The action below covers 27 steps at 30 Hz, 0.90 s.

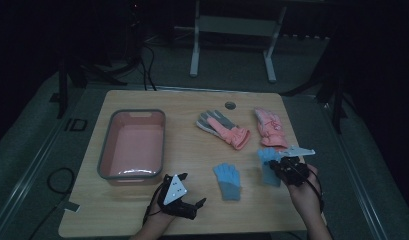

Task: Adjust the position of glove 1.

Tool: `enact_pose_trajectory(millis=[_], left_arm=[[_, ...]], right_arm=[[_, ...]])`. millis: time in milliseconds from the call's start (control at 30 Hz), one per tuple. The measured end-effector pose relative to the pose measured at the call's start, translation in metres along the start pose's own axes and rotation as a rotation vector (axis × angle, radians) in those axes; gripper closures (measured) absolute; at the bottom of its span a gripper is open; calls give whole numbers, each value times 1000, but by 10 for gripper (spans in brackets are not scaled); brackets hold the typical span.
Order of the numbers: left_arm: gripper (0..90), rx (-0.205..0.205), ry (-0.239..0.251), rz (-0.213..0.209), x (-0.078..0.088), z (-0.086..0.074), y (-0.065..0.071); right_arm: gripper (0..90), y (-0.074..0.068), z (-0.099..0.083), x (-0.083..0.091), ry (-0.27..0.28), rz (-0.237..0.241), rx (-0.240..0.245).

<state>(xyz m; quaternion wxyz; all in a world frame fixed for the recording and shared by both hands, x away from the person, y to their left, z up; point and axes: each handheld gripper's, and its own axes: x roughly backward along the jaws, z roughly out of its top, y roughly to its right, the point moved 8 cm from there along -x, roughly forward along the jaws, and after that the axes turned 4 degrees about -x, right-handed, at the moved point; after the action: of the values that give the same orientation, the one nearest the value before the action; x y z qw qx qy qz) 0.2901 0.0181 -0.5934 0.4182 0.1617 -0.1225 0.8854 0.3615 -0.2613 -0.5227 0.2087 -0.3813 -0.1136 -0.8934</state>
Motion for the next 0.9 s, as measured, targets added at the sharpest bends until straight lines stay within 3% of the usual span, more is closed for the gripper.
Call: enact_pose_trajectory(millis=[200, 333, 400, 600, 900], left_arm=[[0, -4, -1, 0, 0, 0, 0], [0, -1, 0, -1, 0, 0, 0], [0, 0, 0, -2, 0, 0, 0], [0, -6, 1, -2, 0, 0, 0], [0, -4, 1, -1, 0, 0, 0]], right_arm=[[861, -30, 27, 11, 35, 29, 27], [860, -54, 38, 8, 44, 67, 53], [860, -69, 40, 3, 37, 112, 73], [859, -99, 33, -15, -12, 185, 127], [858, -116, 12, -36, -74, 256, 140]])
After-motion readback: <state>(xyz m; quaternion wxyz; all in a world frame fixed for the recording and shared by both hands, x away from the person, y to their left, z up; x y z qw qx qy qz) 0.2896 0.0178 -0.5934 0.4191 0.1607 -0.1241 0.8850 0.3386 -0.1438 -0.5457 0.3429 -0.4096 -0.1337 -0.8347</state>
